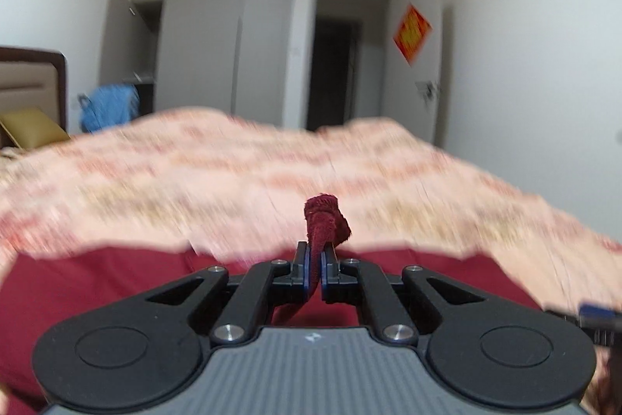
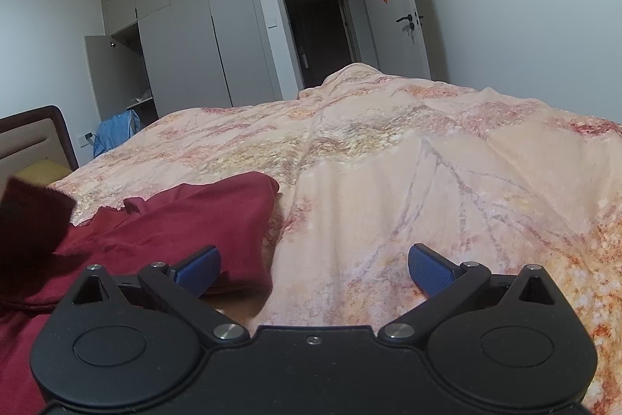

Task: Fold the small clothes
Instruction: 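Fold the held sleeve with the left gripper across the body, release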

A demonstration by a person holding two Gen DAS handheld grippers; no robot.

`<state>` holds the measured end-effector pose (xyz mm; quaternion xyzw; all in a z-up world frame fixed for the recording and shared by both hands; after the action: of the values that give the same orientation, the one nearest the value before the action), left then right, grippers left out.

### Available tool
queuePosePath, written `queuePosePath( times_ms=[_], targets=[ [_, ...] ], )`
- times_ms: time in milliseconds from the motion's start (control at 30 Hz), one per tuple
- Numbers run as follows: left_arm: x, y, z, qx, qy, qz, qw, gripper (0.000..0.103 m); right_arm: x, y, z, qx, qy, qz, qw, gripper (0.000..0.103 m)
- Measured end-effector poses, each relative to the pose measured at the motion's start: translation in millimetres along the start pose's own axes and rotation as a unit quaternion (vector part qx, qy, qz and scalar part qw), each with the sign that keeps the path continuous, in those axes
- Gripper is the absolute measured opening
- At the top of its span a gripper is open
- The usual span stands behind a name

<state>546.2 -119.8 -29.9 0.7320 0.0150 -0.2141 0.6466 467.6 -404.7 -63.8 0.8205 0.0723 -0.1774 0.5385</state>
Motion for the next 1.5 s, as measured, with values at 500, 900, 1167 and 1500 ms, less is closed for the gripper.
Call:
queuePosePath(
  times_ms=[500, 900, 1167, 1500],
  targets=[
    [-67.6, -13.1, -45.9, 0.008, 0.000, -0.057, 0.9983, 0.088, 0.1, 0.2, 0.1, -0.001, -0.001, 0.000, 1.000, 0.103],
    [-123.4, -68.1, -176.3, 0.086, 0.212, -0.153, 0.9615, 0.088, -12.8, 9.5, -17.1, -0.040, -0.012, 0.023, 0.999, 0.103],
    [-100.1, -73.3, -178.7, 0.187, 0.222, -0.145, 0.9460, 0.088, -13.9, 13.7, -108.8, -0.124, 0.113, -0.039, 0.985, 0.103],
    [-76.3, -73.5, -173.2, 0.242, 0.202, -0.146, 0.9376, 0.020, 28.0, -23.0, -219.5, -0.214, 0.206, -0.111, 0.948, 0.103]
  ],
)
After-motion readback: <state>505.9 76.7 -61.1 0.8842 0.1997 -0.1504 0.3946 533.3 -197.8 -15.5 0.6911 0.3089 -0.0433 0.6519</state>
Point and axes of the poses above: each gripper's, at about its wrist camera, not at the fingertips, and x roughly the way its jaws point, z to its right, y to its top, the point moved 3 cm from there along x, roughly the way its jaws point, and after that the axes turned 9 degrees about x, right-handed, at the moved point
